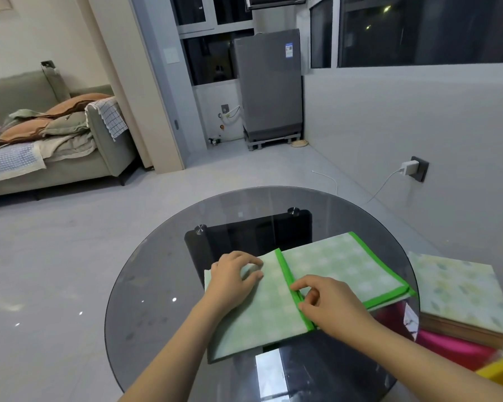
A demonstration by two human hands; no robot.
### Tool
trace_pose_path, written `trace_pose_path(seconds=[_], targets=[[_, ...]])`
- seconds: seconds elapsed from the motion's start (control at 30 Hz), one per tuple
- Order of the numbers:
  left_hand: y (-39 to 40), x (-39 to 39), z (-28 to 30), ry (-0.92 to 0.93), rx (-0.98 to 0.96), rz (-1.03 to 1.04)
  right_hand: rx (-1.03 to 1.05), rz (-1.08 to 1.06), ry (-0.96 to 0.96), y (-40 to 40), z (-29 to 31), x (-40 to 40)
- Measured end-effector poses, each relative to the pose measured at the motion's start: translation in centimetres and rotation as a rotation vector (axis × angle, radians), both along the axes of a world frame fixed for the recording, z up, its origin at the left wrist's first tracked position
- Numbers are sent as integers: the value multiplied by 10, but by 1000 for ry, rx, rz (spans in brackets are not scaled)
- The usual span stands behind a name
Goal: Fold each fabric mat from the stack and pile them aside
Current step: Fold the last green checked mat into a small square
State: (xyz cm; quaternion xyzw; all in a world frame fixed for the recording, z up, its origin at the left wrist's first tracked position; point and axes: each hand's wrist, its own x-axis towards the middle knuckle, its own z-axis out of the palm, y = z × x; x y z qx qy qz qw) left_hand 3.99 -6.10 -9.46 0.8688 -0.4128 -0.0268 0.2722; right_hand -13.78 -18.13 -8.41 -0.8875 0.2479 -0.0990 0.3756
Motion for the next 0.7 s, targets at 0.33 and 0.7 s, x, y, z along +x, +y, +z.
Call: trace_pose_path(seconds=[0.33,0.7], targets=[[44,-17,11,-29,113,124,-109,38,-51,-22,-2,28],[60,-49,18,-77,260,167,-510,149,-147,-24,-11,56]])
